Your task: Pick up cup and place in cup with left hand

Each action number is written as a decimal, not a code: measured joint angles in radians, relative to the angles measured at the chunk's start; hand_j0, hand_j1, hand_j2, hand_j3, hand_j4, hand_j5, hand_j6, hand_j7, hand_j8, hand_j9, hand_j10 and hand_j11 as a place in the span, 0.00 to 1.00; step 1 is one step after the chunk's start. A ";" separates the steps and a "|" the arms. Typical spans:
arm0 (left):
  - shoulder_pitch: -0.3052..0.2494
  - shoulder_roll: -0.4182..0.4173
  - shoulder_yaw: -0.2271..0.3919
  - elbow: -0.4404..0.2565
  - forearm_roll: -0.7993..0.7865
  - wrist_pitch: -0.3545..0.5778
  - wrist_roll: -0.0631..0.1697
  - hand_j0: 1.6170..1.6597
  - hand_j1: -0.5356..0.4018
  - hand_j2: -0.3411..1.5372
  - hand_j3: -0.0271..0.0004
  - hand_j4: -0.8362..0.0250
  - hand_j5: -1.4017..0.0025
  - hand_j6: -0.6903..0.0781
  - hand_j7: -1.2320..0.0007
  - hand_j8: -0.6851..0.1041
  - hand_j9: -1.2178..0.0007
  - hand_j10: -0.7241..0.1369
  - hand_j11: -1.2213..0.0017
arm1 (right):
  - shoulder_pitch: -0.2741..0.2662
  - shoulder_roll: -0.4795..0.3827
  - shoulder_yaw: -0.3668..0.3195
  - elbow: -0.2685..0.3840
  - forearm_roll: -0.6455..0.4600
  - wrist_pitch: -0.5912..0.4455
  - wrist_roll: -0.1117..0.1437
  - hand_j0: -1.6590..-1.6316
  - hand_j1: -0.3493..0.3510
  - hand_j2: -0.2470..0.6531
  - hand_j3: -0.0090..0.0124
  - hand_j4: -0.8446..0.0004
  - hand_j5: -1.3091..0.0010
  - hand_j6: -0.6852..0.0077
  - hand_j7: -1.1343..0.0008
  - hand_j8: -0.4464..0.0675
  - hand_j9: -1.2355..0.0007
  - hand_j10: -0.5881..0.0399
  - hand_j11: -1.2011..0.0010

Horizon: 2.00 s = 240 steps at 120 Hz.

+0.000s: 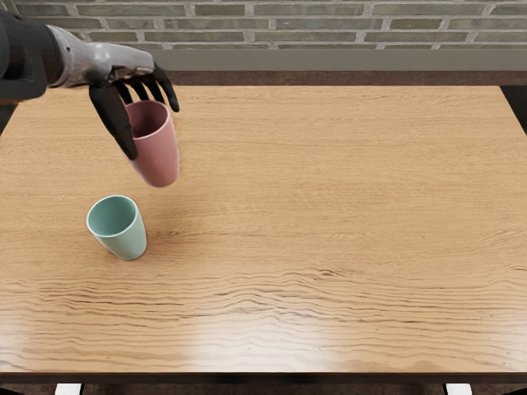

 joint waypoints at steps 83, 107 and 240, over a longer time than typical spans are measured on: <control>-0.061 0.129 0.010 0.000 -0.056 -0.244 -0.002 0.91 0.44 0.28 0.99 0.41 0.53 0.44 0.47 0.48 0.46 0.32 0.47 | 0.000 0.000 0.000 0.000 0.000 0.000 0.000 0.04 0.00 0.27 0.42 1.00 1.00 0.99 1.00 0.87 1.00 0.94 1.00; -0.072 0.141 0.055 0.000 -0.056 -0.251 -0.002 0.91 0.43 0.28 0.99 0.40 0.52 0.47 0.46 0.50 0.45 0.34 0.46 | 0.000 0.000 0.000 0.000 0.000 0.000 0.000 0.04 0.00 0.27 0.42 1.00 1.00 0.99 1.00 0.87 1.00 0.94 1.00; -0.027 0.054 0.201 0.023 -0.036 -0.101 -0.002 0.91 0.42 0.29 0.99 0.40 0.51 0.47 0.45 0.50 0.45 0.34 0.45 | 0.000 0.000 0.000 0.000 0.000 0.000 0.000 0.04 0.00 0.27 0.42 1.00 1.00 0.99 1.00 0.87 1.00 0.94 1.00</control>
